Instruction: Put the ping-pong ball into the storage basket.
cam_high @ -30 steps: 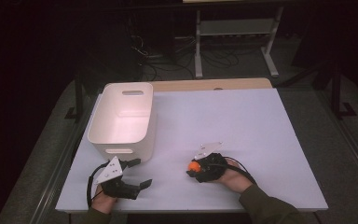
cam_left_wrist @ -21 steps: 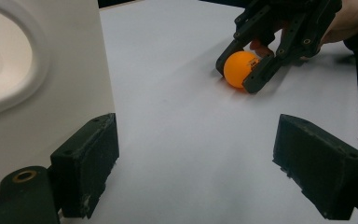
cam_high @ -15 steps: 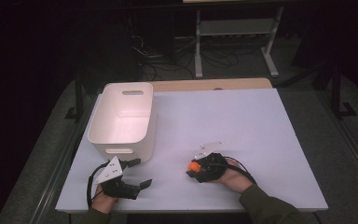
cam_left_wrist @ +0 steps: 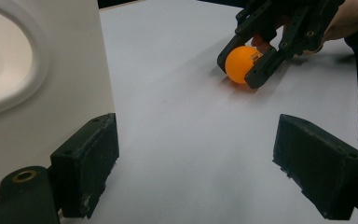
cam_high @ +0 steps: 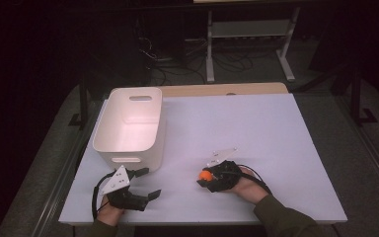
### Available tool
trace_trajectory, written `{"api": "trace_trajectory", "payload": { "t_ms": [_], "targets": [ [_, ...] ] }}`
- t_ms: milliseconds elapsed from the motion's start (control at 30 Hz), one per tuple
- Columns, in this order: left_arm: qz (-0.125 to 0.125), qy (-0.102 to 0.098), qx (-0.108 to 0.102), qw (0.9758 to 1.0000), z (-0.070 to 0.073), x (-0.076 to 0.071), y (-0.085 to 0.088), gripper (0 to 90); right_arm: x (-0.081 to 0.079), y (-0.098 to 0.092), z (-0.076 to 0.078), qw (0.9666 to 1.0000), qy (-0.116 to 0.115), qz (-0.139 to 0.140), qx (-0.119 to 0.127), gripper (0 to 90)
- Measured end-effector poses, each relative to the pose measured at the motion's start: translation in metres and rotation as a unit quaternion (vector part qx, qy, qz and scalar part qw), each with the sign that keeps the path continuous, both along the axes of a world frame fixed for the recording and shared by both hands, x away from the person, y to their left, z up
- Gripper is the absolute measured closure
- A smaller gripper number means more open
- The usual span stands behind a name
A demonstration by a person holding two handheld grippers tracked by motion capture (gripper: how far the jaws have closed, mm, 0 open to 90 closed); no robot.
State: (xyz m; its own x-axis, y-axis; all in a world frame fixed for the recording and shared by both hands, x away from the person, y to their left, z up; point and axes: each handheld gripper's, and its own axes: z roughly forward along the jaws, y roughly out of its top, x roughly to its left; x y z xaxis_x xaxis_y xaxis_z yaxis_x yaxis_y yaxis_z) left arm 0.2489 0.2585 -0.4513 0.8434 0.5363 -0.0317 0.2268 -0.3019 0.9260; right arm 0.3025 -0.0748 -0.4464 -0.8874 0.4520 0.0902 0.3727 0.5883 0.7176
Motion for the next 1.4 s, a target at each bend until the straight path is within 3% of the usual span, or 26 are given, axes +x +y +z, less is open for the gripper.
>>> {"api": "trace_trajectory", "payload": {
  "t_ms": [1400],
  "targets": [
    [0.001, 0.002, 0.002, 1.0, 0.0, 0.0, -0.001, 14.1, 0.006, 0.001, 0.035, 0.9991, 0.008, 0.004, 0.042, 49.4]
  ]
}}
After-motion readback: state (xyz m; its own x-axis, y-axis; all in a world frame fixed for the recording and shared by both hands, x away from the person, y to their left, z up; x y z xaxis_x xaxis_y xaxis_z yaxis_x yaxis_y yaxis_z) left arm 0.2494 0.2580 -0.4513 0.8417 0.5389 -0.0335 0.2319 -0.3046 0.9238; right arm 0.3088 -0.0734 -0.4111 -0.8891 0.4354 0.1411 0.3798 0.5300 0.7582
